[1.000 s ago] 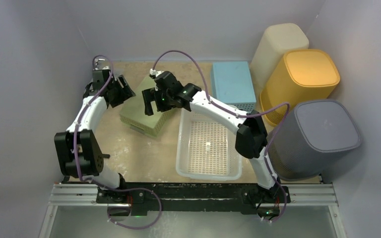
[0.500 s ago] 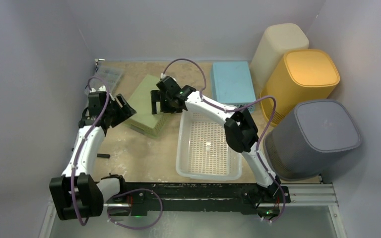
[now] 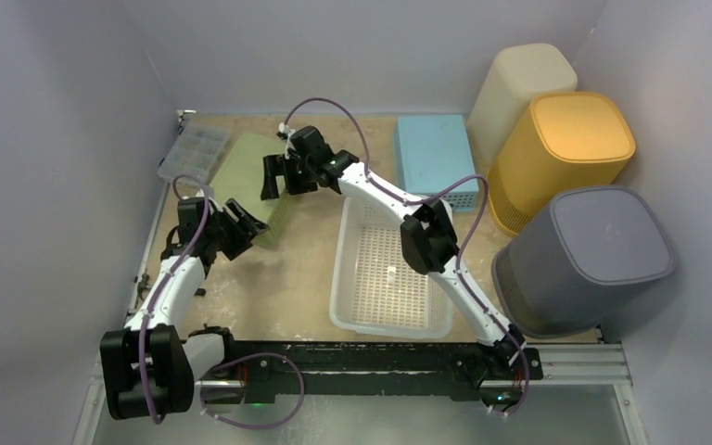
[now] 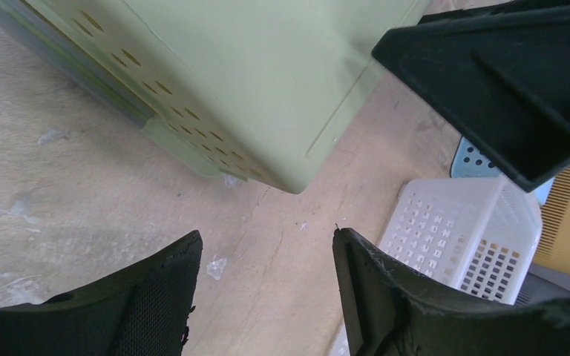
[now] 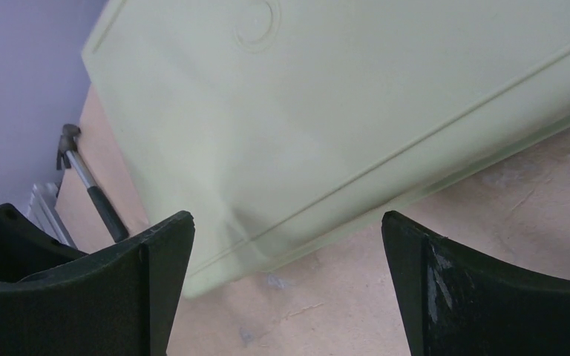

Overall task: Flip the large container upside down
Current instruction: Move the container to the center of the board.

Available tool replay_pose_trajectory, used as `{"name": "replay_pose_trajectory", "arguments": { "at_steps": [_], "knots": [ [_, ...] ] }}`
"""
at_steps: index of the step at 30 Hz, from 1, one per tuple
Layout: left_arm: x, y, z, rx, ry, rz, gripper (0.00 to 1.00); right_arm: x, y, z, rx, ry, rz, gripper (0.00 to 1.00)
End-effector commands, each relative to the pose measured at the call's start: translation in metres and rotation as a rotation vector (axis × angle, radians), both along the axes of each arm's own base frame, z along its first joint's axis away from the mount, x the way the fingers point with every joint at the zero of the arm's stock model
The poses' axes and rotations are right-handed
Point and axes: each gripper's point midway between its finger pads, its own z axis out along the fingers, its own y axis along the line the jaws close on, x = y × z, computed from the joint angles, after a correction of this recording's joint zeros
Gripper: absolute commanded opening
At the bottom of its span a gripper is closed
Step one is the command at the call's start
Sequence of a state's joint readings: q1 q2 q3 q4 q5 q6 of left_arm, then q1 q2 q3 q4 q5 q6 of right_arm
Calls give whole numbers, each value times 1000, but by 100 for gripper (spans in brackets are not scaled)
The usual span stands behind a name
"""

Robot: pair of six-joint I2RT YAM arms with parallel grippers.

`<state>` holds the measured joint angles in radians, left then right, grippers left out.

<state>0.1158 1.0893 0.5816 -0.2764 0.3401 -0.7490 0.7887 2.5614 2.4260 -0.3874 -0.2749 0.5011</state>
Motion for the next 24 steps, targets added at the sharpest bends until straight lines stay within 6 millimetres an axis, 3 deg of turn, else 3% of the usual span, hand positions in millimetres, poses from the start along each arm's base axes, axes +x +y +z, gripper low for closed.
{"name": "replay_pose_trajectory", "arguments": {
  "at_steps": [1,6,11,14,19,24],
  "knots": [
    [16,-3,8,-42,-83,9,64,14,-9,42,87,-53,28,99],
    [24,3,8,-1,-109,12,63,11,-32,96,102,-118,23,99],
    [47,1,13,-29,-163,7,61,-15,-67,151,101,-179,-17,99],
    [64,1,20,-50,-200,12,61,-29,-97,172,94,-195,-107,99],
    [91,-2,30,-100,-231,15,61,-52,-159,181,47,-244,-291,99],
    [116,-8,34,-158,-249,19,61,-84,-228,147,-43,-162,-525,99]
  ]
}}
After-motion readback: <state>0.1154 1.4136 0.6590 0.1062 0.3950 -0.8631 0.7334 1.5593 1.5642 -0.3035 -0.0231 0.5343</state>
